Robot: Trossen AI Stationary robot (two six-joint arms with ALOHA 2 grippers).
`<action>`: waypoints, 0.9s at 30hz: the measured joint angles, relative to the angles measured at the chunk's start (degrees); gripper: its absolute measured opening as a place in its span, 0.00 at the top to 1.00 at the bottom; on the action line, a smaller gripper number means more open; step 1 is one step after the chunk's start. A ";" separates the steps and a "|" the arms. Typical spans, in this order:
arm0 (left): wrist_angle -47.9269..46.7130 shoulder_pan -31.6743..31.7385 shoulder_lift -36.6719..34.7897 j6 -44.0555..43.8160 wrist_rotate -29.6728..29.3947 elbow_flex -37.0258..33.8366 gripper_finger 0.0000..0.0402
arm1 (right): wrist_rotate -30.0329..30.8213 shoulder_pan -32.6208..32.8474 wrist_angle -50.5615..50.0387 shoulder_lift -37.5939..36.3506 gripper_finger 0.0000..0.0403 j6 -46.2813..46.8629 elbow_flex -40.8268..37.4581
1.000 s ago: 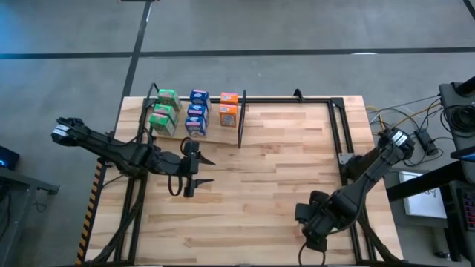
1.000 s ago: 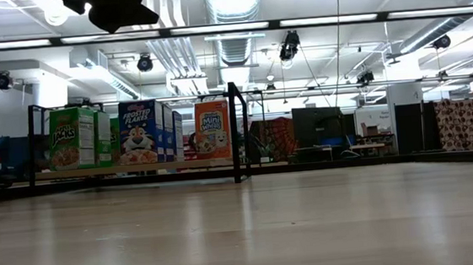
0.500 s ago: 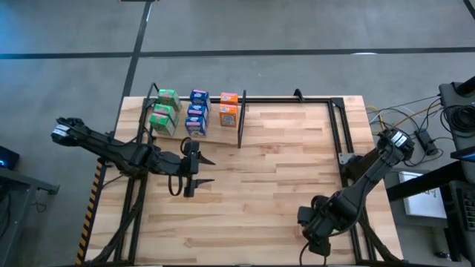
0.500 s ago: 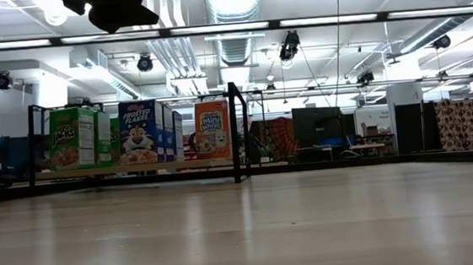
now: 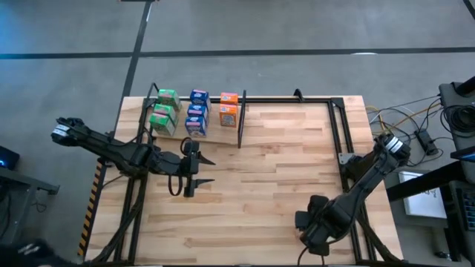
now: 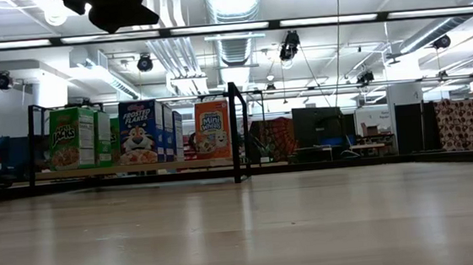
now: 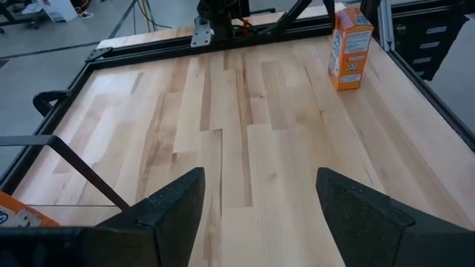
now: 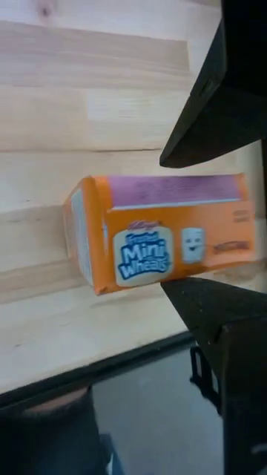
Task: Stack cereal on shelf
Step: Put the orange cereal box on the shelf aligned with the orange cereal boxes
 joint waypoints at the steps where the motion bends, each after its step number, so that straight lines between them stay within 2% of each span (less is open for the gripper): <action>1: 0.06 0.00 0.00 0.00 0.00 0.00 0.40 | 0.08 0.00 0.19 0.57 0.41 -0.71 0.00; 7: -1.17 0.00 -0.16 3.64 -3.51 -0.02 0.40 | -0.09 0.00 0.54 2.95 0.44 -1.56 0.00; 11: -1.57 0.09 -1.39 6.92 -8.38 -0.02 0.40 | -0.07 -0.02 0.72 3.08 0.53 -1.86 0.00; 17: -1.55 0.04 -5.41 11.09 -8.83 -0.26 0.40 | 0.47 -1.31 1.72 1.72 0.65 0.16 0.00; 21: -1.02 0.04 -8.24 11.42 -8.83 -1.14 0.40 | 3.11 -3.65 5.85 -0.43 0.69 -1.24 0.00; 27: 1.20 0.04 -10.84 11.41 -8.83 -4.13 0.40 | 9.62 -9.72 13.94 -4.33 0.69 -11.01 0.00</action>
